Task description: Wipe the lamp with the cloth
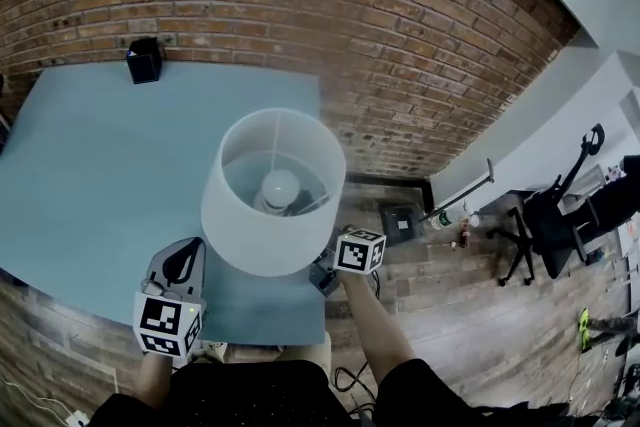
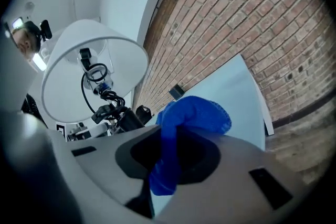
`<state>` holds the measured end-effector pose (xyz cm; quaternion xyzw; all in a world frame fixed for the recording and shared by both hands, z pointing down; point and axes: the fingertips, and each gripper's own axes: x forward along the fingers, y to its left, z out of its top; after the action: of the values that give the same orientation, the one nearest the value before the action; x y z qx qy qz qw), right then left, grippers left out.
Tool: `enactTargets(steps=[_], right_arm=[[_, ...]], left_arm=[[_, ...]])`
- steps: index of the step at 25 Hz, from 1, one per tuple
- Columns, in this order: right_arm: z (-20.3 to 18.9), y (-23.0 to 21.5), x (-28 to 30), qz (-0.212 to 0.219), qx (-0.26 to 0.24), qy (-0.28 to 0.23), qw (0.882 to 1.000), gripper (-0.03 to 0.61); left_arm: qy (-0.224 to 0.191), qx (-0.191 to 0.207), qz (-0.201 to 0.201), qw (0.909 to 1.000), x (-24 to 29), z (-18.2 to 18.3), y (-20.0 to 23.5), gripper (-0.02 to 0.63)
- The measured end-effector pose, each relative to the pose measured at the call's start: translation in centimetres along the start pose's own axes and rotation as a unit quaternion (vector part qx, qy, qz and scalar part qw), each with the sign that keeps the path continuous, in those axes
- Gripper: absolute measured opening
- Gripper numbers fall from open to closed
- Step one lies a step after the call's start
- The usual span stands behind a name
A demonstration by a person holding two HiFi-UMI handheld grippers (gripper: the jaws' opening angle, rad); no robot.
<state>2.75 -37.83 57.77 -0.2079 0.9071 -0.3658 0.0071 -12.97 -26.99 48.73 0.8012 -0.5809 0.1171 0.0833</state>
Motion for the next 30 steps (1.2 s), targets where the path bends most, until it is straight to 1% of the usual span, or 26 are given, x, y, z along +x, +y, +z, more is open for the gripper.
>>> enactTargets(steps=[2,4,6,8,10,12,15,18,22,24,25,27,30], right_arm=[[0.0,-1.0,-0.5,-0.029,-0.009,0.012,0.999,0.061],[0.0,-2.3,-1.5,-0.088,-0.038,0.035,0.995,0.061],[0.3,-3.4,-3.3,-0.153,-0.065,0.039,0.985,0.063],[1.1,-3.7,-5.8,-0.203,-0.073,0.005,0.977,0.063],[2.2,-3.0,-8.5,-0.244,-0.078,-0.054,0.965,0.061],[2.9,-1.5,-11.1,-0.288,-0.090,-0.110,0.947,0.063],[3.0,1.5,-14.0,-0.341,-0.118,-0.168,0.917,0.063],[2.6,4.9,-15.8,-0.391,-0.133,-0.202,0.888,0.061],[2.5,8.5,-18.3,-0.465,-0.138,-0.244,0.840,0.060],[2.6,9.8,-19.2,-0.491,-0.151,-0.256,0.819,0.060],[2.7,10.3,-19.5,-0.500,-0.156,-0.261,0.811,0.060],[2.8,11.0,-19.8,-0.512,-0.157,-0.272,0.799,0.060],[2.7,11.5,-19.9,-0.523,-0.155,-0.280,0.790,0.058]], left_arm=[[0.003,0.002,0.001,1.0000,0.0,0.0,0.0,0.008],[0.004,0.002,0.000,1.0000,0.0,0.1,0.1,0.008],[0.002,0.002,-0.004,1.0000,-0.2,0.2,0.2,0.008],[-0.001,-0.001,-0.010,1.0000,-0.4,0.3,0.5,0.008],[-0.006,-0.009,-0.017,0.9998,-0.5,0.3,1.0,0.008],[-0.014,-0.023,-0.026,0.9993,-0.7,0.3,1.6,0.009],[-0.024,-0.036,-0.043,0.9982,-0.9,0.2,2.1,0.008],[-0.025,-0.035,-0.056,0.9976,-1.2,0.1,2.3,0.009],[-0.032,-0.045,-0.061,0.9966,-1.7,0.3,2.7,0.008],[-0.037,-0.050,-0.061,0.9962,-1.9,0.4,2.9,0.009],[-0.039,-0.051,-0.064,0.9959,-1.9,0.5,3.0,0.008],[-0.043,-0.052,-0.068,0.9954,-1.9,0.7,3.1,0.008],[-0.046,-0.049,-0.066,0.9956,-1.9,1.1,3.5,0.008]])
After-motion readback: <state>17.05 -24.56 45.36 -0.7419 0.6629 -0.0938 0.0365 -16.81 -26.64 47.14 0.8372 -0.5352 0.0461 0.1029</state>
